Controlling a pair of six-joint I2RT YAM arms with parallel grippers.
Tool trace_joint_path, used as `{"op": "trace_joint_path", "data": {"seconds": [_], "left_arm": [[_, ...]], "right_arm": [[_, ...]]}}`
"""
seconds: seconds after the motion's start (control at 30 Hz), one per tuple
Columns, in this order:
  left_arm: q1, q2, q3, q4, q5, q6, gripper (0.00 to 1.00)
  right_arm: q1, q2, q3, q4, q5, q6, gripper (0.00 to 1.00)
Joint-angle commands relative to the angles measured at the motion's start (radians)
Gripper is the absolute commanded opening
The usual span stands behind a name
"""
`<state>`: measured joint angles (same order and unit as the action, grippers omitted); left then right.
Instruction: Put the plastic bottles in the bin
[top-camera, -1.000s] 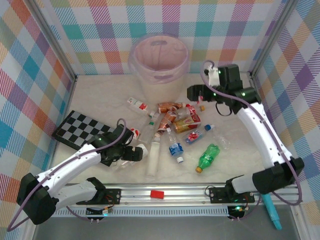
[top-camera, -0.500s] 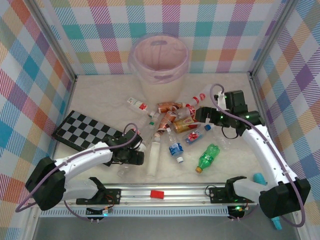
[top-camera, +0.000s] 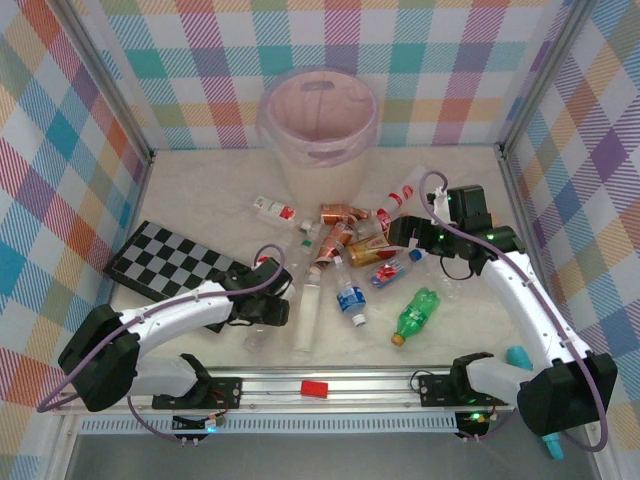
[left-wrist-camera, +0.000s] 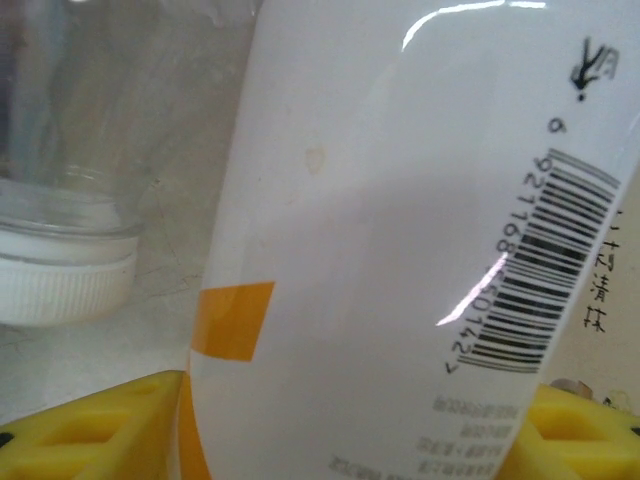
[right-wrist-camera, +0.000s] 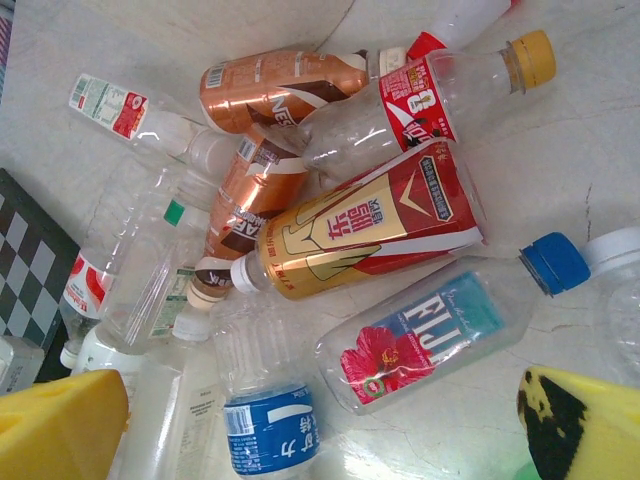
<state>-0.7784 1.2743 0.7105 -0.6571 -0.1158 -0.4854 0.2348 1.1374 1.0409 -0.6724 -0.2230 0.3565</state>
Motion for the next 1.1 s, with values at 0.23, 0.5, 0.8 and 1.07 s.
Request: {"op": "trace_joint_path", "data": {"seconds": [0.23, 0.5, 0.8, 1.07], "left_arm": [[-0.008, -0.120, 0.321, -0.245, -0.100, 0.079, 0.54], [0.018, -0.046, 0.669, -0.122, -0.209, 0.319, 0.45], [0.147, 0.220, 1.058, 0.088, -0.072, 0.442, 0.46], [0.258, 0.390, 1.189, 0.365, -0.026, 0.381, 0.32]], "right_arm": [[-0.008, 0.018, -0.031, 0.043, -0.036, 0.018, 1.00], [-0.008, 0.017, -0.050, 0.045, -0.049, 0.024, 1.00], [-0.008, -0.059, -0.138, 0.032, -0.098, 0.062, 1.00], [-0.008, -0.133, -0.210, 0.020, -0.124, 0.093, 1.00]]}}
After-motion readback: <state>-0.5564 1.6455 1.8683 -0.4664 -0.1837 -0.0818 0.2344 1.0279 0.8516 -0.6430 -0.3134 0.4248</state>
